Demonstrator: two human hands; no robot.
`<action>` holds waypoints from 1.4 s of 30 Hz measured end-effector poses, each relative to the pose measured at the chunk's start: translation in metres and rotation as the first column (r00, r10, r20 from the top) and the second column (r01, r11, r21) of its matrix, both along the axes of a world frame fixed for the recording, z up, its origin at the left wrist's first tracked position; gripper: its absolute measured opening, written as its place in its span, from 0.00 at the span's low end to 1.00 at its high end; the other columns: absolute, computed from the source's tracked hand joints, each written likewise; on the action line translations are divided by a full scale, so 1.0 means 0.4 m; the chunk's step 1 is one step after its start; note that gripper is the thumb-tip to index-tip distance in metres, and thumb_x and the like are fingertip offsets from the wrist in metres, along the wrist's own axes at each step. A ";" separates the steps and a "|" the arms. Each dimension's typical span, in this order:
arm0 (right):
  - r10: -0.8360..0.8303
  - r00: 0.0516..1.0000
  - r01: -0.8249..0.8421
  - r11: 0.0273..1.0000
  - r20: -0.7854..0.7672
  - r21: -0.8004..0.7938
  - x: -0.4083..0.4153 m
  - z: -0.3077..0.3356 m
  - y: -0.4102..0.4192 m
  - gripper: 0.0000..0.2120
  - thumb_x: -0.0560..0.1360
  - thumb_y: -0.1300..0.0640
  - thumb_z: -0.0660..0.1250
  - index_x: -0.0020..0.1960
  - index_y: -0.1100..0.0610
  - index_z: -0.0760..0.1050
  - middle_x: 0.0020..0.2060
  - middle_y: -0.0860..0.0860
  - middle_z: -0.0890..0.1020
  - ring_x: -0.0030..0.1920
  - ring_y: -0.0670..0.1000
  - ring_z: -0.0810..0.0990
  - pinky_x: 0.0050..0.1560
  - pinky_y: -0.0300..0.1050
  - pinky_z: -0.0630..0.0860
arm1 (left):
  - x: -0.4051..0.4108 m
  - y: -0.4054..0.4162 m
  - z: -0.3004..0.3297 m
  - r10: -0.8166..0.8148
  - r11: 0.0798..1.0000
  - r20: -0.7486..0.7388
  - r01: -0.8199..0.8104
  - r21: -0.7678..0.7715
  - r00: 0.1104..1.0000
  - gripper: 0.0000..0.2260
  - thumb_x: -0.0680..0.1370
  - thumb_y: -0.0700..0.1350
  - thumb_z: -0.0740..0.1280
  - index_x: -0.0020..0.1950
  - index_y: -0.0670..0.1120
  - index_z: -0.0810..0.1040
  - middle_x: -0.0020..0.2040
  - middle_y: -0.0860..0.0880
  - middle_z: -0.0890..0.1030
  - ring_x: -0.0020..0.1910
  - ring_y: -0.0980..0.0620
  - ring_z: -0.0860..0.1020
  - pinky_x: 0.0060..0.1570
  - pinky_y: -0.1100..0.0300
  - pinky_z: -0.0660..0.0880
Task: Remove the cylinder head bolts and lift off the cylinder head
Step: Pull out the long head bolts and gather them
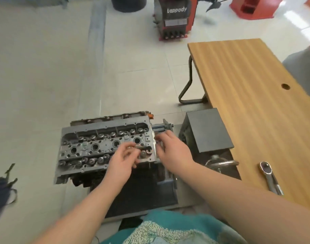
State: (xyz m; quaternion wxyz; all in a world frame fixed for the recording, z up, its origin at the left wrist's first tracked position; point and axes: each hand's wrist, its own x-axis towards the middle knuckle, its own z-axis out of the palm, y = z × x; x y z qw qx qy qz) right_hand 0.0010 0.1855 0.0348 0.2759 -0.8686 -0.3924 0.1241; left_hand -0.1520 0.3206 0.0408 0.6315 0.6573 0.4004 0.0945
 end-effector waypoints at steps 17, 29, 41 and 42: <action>0.084 0.989 0.037 0.645 0.119 -0.763 0.075 0.019 0.376 0.08 0.78 0.52 0.65 0.56 0.50 0.73 0.41 0.48 0.75 0.40 0.53 0.76 0.35 0.47 0.72 | -0.125 0.331 -0.030 0.192 0.611 0.057 -0.074 -0.788 0.980 0.15 0.84 0.48 0.70 0.69 0.45 0.78 0.60 0.42 0.87 0.62 0.38 0.84 0.63 0.44 0.81; 0.295 0.949 -0.315 0.899 -0.110 -0.306 0.017 0.268 0.427 0.06 0.81 0.46 0.67 0.53 0.48 0.79 0.41 0.42 0.81 0.40 0.45 0.80 0.39 0.40 0.76 | 0.039 0.327 0.031 -0.425 0.898 0.105 0.433 -0.077 0.899 0.10 0.85 0.49 0.68 0.65 0.60 0.79 0.61 0.60 0.86 0.60 0.62 0.82 0.64 0.58 0.77; 0.107 0.994 -0.066 0.771 0.027 -0.633 -0.011 0.026 0.437 0.19 0.81 0.38 0.60 0.51 0.52 0.77 0.41 0.50 0.81 0.39 0.52 0.80 0.36 0.46 0.77 | -0.036 0.382 -0.041 0.305 0.717 0.110 -0.152 -0.680 0.946 0.15 0.83 0.26 0.59 0.64 0.39 0.76 0.59 0.38 0.87 0.56 0.38 0.87 0.49 0.46 0.86; 0.138 0.988 -0.059 0.760 0.072 -0.648 -0.021 0.019 0.450 0.18 0.82 0.39 0.60 0.51 0.53 0.78 0.40 0.50 0.80 0.39 0.54 0.81 0.36 0.47 0.77 | -0.043 0.384 -0.046 0.314 0.721 0.096 -0.171 -0.671 0.945 0.13 0.82 0.26 0.59 0.62 0.37 0.77 0.59 0.37 0.86 0.55 0.40 0.87 0.51 0.47 0.85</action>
